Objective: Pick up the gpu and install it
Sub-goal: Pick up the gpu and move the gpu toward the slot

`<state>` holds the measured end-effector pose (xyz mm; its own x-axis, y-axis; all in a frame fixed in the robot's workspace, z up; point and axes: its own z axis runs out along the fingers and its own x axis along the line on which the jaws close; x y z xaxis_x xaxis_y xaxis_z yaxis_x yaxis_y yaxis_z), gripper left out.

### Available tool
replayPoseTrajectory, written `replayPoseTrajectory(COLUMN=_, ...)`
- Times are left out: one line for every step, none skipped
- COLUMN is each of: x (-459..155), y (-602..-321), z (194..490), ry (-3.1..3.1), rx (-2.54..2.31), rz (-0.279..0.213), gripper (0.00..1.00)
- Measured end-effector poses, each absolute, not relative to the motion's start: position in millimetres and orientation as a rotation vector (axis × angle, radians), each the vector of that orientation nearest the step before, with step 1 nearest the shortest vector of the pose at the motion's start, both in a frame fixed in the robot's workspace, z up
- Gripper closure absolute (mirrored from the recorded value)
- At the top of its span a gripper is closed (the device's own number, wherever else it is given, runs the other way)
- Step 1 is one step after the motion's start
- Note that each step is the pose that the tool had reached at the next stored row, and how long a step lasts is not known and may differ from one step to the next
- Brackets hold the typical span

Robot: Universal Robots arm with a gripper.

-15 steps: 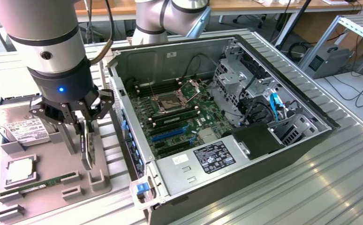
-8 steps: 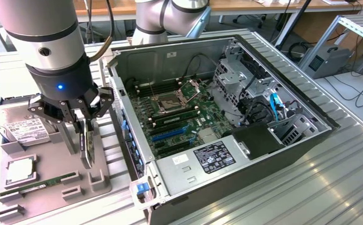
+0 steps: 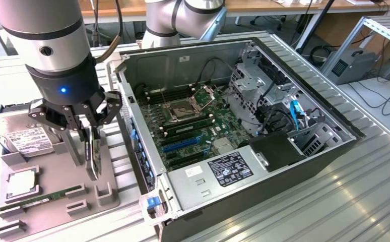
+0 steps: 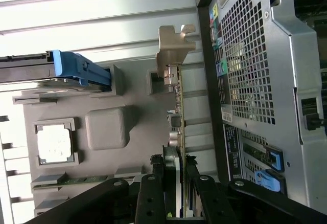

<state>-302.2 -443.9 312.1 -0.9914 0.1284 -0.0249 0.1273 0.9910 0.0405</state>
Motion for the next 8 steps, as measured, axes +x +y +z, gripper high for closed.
replayPoseTrajectory(x=-302.2, y=-443.9, z=312.7, ry=3.107, rx=0.2, rz=0.06, gripper=0.72)
replayPoseTrajectory(x=-302.2, y=-443.9, z=313.2, ry=3.107, rx=0.2, rz=0.06, gripper=0.72)
replayPoseTrajectory(x=-302.2, y=-443.9, z=313.7, ry=3.107, rx=0.2, rz=0.06, gripper=0.72)
replayPoseTrajectory(x=-302.2, y=-443.9, z=314.2, ry=3.107, rx=0.2, rz=0.06, gripper=0.72)
replayPoseTrajectory(x=-302.2, y=-443.9, z=314.8, ry=3.107, rx=0.2, rz=0.06, gripper=0.72)
replayPoseTrajectory(x=-302.2, y=-443.9, z=315.3, ry=3.107, rx=0.2, rz=0.06, gripper=0.72)
replayPoseTrajectory(x=-302.2, y=-443.9, z=315.8, ry=3.107, rx=0.2, rz=0.06, gripper=0.72)
replayPoseTrajectory(x=-302.2, y=-443.9, z=316.3, ry=3.107, rx=0.2, rz=0.06, gripper=0.72)
